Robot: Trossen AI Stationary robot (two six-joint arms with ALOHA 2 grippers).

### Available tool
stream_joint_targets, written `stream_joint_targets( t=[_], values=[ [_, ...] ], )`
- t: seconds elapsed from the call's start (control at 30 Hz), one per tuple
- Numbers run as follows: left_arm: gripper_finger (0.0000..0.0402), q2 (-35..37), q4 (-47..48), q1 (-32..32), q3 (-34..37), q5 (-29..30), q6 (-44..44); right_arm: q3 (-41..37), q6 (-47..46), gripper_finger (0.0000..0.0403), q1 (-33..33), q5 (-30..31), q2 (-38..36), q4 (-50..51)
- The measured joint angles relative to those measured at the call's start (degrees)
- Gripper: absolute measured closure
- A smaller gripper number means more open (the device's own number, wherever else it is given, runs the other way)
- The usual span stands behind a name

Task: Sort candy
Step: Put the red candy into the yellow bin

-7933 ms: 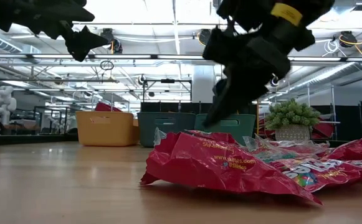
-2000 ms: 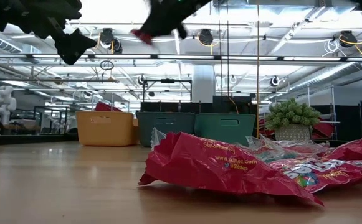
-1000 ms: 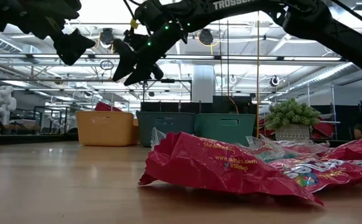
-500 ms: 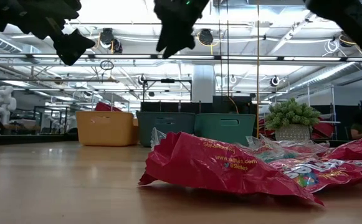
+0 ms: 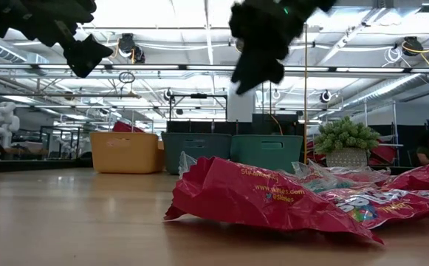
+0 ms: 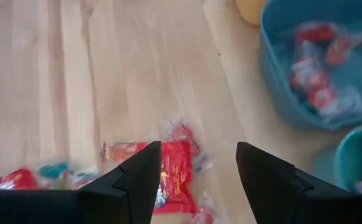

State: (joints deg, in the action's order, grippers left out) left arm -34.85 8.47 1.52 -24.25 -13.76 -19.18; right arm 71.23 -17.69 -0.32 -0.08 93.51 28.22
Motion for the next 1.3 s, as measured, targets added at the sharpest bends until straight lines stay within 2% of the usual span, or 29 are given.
stream_joint_targets(
  t=[0.13,0.27,0.47,0.6,0.7,0.8,0.87,0.93,1.1,1.3],
  values=[
    [0.0120,0.0,0.0,0.0,0.0,0.0,0.0,-12.6,-0.8,0.0204,3.5,0.3,-0.6,-14.4],
    [0.0120,0.0,-0.2,0.0,0.0,0.3,0.0,-20.5,1.2,0.0204,6.3,0.2,1.9,-24.3],
    [0.0120,0.0,-0.2,0.0,0.0,0.4,0.0,-22.5,1.6,0.0204,8.4,4.2,7.7,-33.3],
    [0.0120,0.0,-0.2,0.0,0.0,0.5,0.0,-22.2,2.9,0.0208,8.9,4.8,12.3,-37.6],
    [0.0120,0.0,-0.2,0.0,0.0,0.5,0.0,-21.5,0.7,0.0241,9.2,5.1,14.4,-36.3],
    [0.0120,0.0,-0.2,0.0,0.0,0.5,0.0,-21.5,-1.7,0.0305,9.8,5.5,14.7,-33.6],
    [0.0120,0.0,-0.2,0.0,0.0,0.5,0.0,-21.5,-2.7,0.0358,10.1,5.1,13.2,-31.4],
    [0.0120,0.0,-0.2,0.0,0.0,0.6,0.0,-21.7,-2.3,0.0387,10.2,4.3,10.9,-29.4],
    [0.0120,0.0,-0.5,0.0,0.0,0.8,0.0,-22.1,-2.5,0.0378,8.9,3.8,1.8,-27.5],
    [0.0120,0.0,-0.6,0.0,0.0,0.8,0.0,-21.2,-2.2,0.0397,4.1,6.2,-10.4,-30.9]
  ],
)
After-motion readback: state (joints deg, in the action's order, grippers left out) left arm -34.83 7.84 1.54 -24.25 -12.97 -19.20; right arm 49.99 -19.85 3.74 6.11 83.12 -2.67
